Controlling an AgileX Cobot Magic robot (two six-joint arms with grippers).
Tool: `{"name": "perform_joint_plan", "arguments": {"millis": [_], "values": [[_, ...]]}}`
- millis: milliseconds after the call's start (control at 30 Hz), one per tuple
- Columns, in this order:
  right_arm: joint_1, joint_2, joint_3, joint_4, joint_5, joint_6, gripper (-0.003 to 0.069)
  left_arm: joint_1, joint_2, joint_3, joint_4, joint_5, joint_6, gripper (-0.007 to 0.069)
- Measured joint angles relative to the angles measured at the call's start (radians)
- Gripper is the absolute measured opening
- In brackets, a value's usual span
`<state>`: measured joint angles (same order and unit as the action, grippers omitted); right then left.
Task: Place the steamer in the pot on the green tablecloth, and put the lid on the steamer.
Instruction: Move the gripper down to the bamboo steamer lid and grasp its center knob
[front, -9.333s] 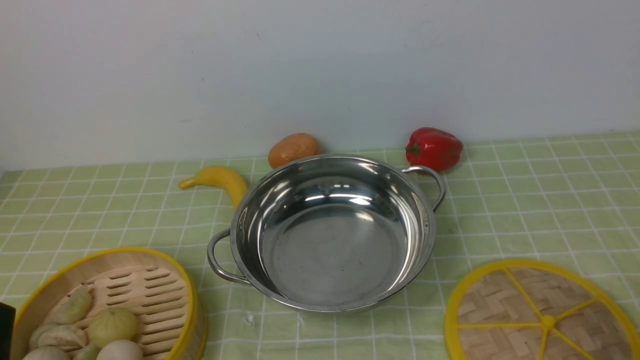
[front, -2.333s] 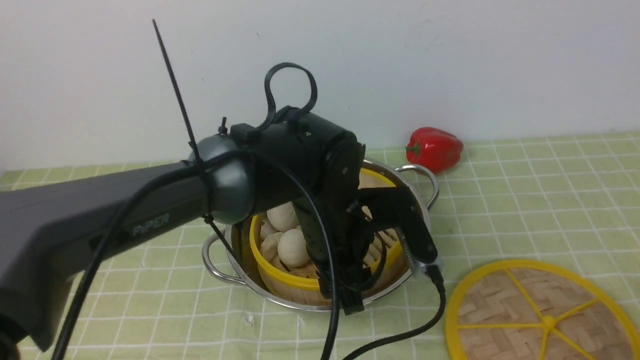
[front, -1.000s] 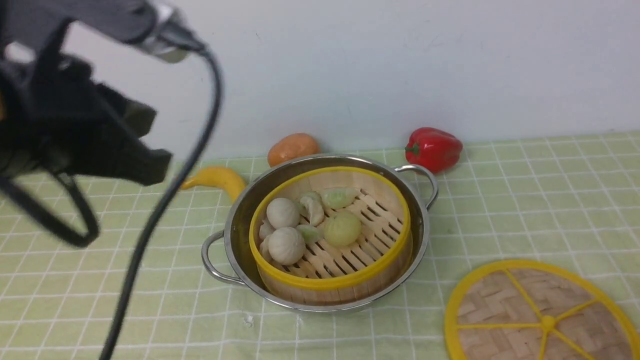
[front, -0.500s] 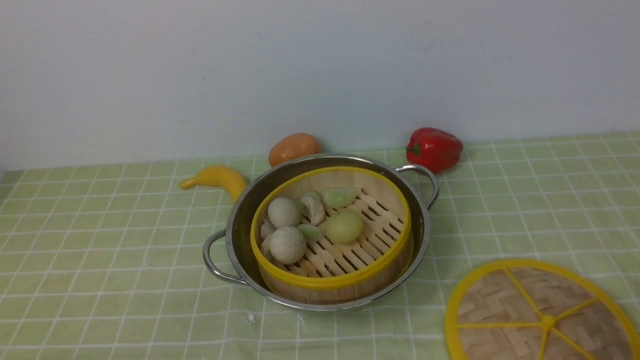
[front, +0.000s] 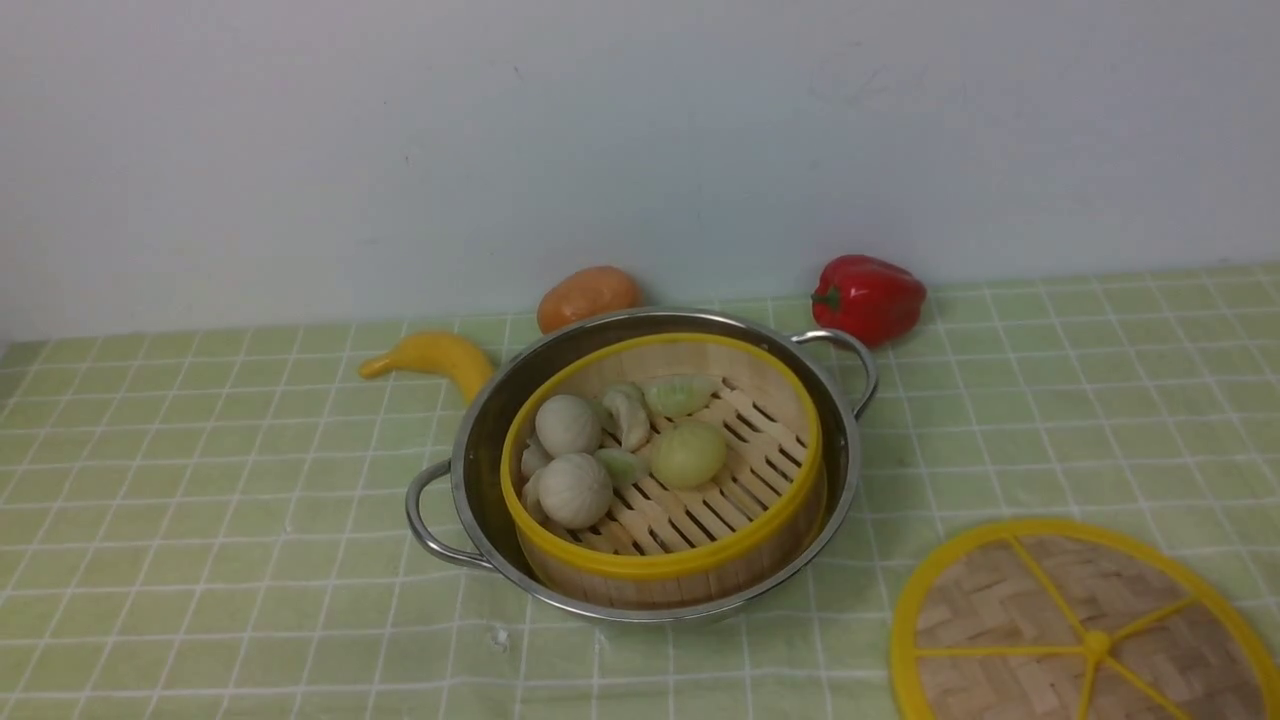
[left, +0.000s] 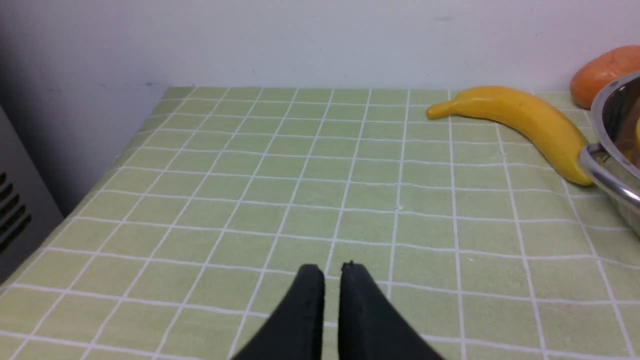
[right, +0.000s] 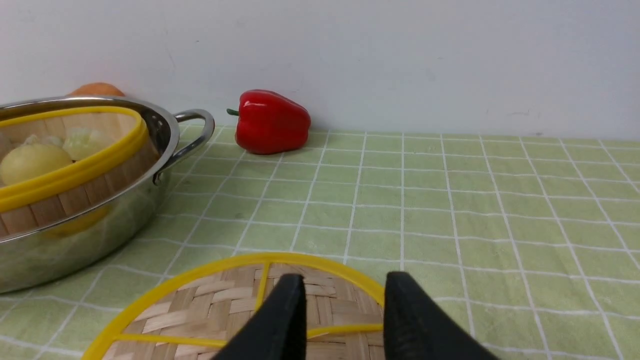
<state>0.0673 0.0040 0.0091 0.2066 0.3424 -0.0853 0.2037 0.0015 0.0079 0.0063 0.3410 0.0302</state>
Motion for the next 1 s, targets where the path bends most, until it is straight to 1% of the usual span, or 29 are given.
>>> {"name": "perform_joint_plan", "arguments": {"millis": [367, 467, 533, 600, 667, 733, 767, 800, 833, 900, 933, 967, 1000], "values": [[0.0, 0.0, 0.0, -0.001, 0.0, 0.0, 0.0243, 0.0, 0.0, 0.0, 0.0, 0.0, 0.0, 0.0074], [0.0, 0.0, 0.0, 0.002, -0.041, 0.007, 0.0243, 0.0, 0.0, 0.0, 0.0, 0.0, 0.0, 0.0079], [0.0, 0.0, -0.004, 0.038, -0.108, 0.044, 0.0243, 0.0, 0.0, 0.0, 0.0, -0.001, 0.0, 0.0085], [0.0, -0.001, -0.05, 0.082, -0.115, 0.085, 0.0243, 0.0, 0.0, 0.0, 0.0, -0.001, 0.0, 0.0085], [0.0, 0.002, -0.134, 0.107, -0.096, 0.097, 0.0243, 0.0, 0.0, 0.0, 0.0, -0.001, 0.0, 0.0087], [0.0, 0.023, -0.253, 0.114, -0.012, 0.103, 0.0243, 0.0, 0.0, 0.0, 0.0, -0.001, 0.0, 0.0095], [0.0, 0.025, -0.265, 0.115, 0.015, 0.103, 0.0243, 0.0, 0.0, 0.0, 0.0, -0.001, 0.0, 0.0095], [0.0, 0.04, -0.336, 0.117, 0.105, 0.103, 0.0243, 0.0, 0.0, 0.0, 0.0, -0.001, 0.0, 0.0096], [0.0, 0.048, -0.369, 0.119, 0.153, 0.103, 0.0243, 0.0, 0.0, 0.0, 0.0, -0.001, 0.0, 0.0096], [0.0, 0.078, -0.488, 0.146, 0.332, 0.103, 0.0243, 0.0, 0.0, 0.0, 0.0, -0.001, 0.0, 0.0098], [0.0, 0.079, -0.502, 0.153, 0.342, 0.103, 0.0243, 0.0, 0.0, 0.0, 0.0, -0.001, 0.0, 0.0099], [0.0, 0.086, -0.546, 0.187, 0.397, 0.105, 0.0243, 0.0, 0.0, 0.0, 0.0, -0.001, 0.0, 0.0105], [0.0, 0.088, -0.566, 0.212, 0.418, 0.106, 0.0243, 0.0, 0.0, 0.0, 0.0, -0.001, 0.0, 0.0107]]}}
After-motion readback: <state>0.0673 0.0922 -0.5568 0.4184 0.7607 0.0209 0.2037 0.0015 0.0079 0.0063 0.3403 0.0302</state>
